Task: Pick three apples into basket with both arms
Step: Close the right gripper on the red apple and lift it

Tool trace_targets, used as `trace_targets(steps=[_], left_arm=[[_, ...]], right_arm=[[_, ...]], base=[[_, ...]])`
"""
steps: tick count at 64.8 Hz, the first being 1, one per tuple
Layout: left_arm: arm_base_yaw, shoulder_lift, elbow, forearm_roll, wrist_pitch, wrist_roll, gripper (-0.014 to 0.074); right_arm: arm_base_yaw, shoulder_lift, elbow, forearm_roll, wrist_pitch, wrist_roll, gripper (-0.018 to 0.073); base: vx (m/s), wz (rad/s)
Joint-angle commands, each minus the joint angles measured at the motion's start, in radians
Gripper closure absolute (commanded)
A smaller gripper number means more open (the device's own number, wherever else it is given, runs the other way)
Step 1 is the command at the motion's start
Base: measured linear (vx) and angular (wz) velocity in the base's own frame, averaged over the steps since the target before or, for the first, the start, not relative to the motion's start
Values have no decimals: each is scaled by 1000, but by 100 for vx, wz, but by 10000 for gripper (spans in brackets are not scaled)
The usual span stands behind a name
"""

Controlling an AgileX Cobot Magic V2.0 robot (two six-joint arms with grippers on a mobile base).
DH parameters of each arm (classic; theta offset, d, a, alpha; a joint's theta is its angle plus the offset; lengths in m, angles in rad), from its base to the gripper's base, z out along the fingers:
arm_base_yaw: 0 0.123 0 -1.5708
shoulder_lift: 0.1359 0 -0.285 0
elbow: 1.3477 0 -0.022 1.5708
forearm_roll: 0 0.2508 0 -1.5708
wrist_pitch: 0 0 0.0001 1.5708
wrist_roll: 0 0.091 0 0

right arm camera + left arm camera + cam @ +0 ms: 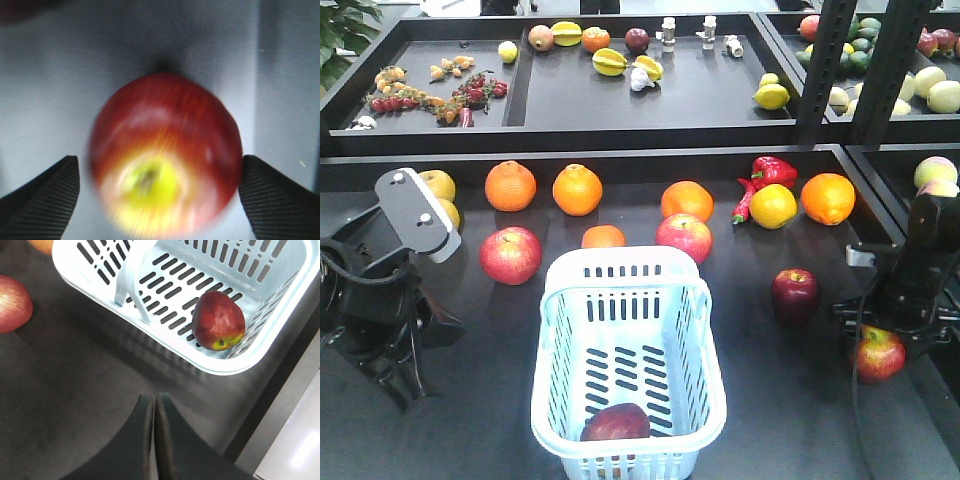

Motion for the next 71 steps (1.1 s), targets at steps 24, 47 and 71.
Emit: trace_targets(steps=[24, 47, 71], left_arm=[[0, -26, -22, -24, -45, -2, 603], [0, -26, -22, -24, -45, -2, 603], [0, -26, -22, -24, -44, -2, 603]], right_arm=[[-4, -100, -45, 26, 18, -9, 257], [-3, -352, -34, 214, 80, -62, 323], [43, -837, 431, 307, -175, -176, 320]], base=[[0, 0], [0, 0], [0, 0]])
